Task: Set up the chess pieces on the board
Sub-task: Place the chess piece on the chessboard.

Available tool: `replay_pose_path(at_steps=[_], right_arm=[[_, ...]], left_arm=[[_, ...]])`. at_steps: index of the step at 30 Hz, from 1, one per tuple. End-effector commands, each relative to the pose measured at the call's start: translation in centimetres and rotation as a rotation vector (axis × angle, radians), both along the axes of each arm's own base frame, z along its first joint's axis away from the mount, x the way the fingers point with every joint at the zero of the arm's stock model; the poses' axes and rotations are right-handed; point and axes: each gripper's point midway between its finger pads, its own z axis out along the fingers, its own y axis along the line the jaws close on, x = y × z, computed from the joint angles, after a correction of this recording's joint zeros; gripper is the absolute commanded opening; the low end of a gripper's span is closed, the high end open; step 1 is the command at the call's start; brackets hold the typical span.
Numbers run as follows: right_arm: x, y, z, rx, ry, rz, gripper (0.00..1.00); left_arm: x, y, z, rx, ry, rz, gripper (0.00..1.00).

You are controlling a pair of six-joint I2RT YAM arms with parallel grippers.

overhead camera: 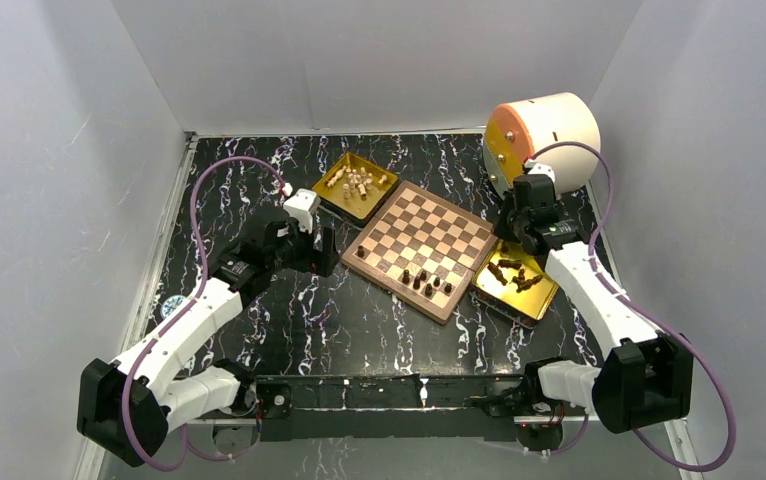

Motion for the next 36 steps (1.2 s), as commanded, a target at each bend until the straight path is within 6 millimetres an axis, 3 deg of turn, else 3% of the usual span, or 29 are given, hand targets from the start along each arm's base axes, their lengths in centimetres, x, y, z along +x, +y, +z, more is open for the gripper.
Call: replay_pose_path(at_steps=[1,11,16,20,26,36], right_arm=[[0.9,3.4,3.3,0.080,-0.082,0.091,0.14],[0.6,12.1,3.2,0.067,-0.112,0.294,0.14],[-0.2,16.9,2.1,0.034,-0.107,0.420,0.14],[-0.8,19.4,0.7,-0.002,-0.072,0.488,0.14],[-1.5,20.9,-1.8,-0.078,-0.017,0.518,0.14],[-2.9,20.4,-4.6,-0.157,0.072,0.510,0.14]], left_arm=[[-0.2,0.2,0.5,-0.002,-0.011,0.011,0.91],[-0.8,1.0,0.2,0.025,-0.012,0.018,0.92],[-0.7,1.6,0.1,0.049,-0.030,0.032,0.92],[-0.7,1.8,0.4,0.053,-0.042,0.036,0.92],[-0.8,1.8,0.6,0.055,-0.052,0.033,0.92],[-0.9,1.8,0.7,0.061,-0.058,0.030,0.92]])
